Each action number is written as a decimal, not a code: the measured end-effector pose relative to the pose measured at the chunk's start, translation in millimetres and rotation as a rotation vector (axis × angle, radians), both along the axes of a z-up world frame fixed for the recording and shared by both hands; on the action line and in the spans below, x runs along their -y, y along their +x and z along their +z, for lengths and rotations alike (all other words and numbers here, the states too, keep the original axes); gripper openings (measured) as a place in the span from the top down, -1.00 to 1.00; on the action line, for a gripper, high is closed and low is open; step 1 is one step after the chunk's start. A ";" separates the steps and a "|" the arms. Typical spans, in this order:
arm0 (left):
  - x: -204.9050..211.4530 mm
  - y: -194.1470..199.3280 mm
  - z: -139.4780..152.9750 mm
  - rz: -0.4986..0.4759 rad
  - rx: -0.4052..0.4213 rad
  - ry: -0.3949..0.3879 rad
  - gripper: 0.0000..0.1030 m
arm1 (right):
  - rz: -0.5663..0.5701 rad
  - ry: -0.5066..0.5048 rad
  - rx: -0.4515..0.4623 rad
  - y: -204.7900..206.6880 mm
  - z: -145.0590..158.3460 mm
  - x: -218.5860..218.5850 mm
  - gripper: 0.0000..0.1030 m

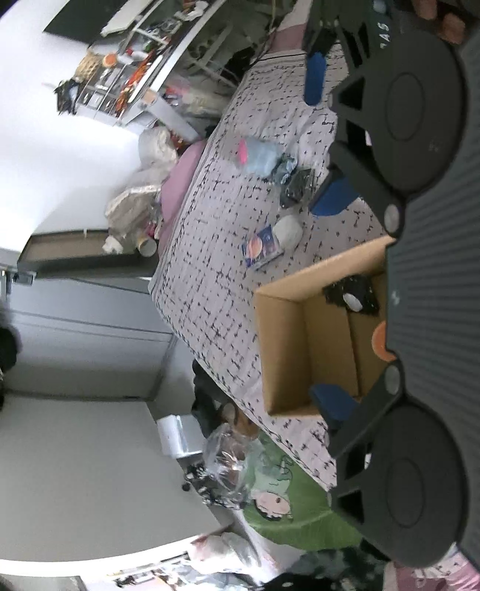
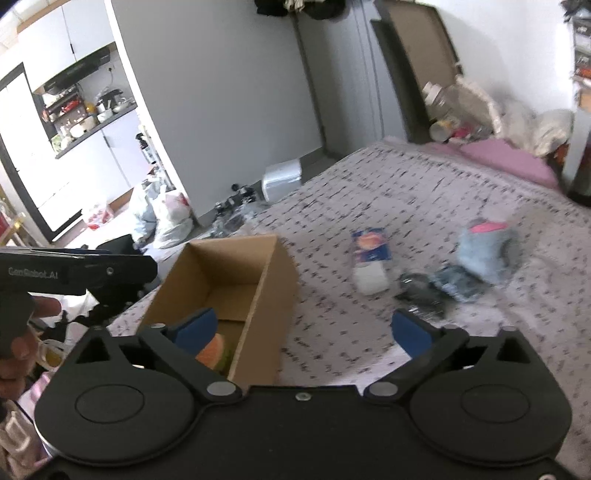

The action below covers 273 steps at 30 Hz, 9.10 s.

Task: Organize soft objects
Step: 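Withdraw both grippers from the box back toward the bed, then grasp the black plastic bag with the left gripper while the right gripper grasps the blue-grey fabric, then lift both held items and carry them over the cardboard box, then open the left gripper to drop the black bag into the box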

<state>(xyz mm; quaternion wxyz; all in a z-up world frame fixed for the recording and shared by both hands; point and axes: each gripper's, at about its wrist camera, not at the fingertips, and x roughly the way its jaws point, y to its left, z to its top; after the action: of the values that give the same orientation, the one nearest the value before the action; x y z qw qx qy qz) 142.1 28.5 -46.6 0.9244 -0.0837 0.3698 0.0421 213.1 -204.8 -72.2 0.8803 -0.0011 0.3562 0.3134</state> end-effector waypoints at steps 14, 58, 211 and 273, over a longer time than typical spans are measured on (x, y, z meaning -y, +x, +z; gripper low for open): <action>42.7 24.1 6.8 -0.110 0.004 0.025 -0.91 | -0.136 0.018 -0.044 14.7 -11.2 50.9 -1.00; 112.9 145.4 -57.3 -0.202 -0.149 0.052 -0.87 | -0.303 0.072 -0.100 91.3 -50.5 124.4 -0.99; -0.9 11.8 11.1 -0.008 0.091 -0.117 0.54 | -0.160 0.104 0.033 -7.6 27.2 -38.0 0.58; -71.2 -18.5 -21.4 0.373 -0.005 -0.188 0.08 | 0.038 0.174 -0.229 8.8 -19.1 -111.3 0.49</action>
<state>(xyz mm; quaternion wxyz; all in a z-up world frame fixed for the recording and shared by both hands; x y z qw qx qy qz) 123.6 99.7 -67.9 0.8878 -0.2365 0.3524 0.1779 222.0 -93.5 -91.3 0.8246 0.1044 0.4256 0.3578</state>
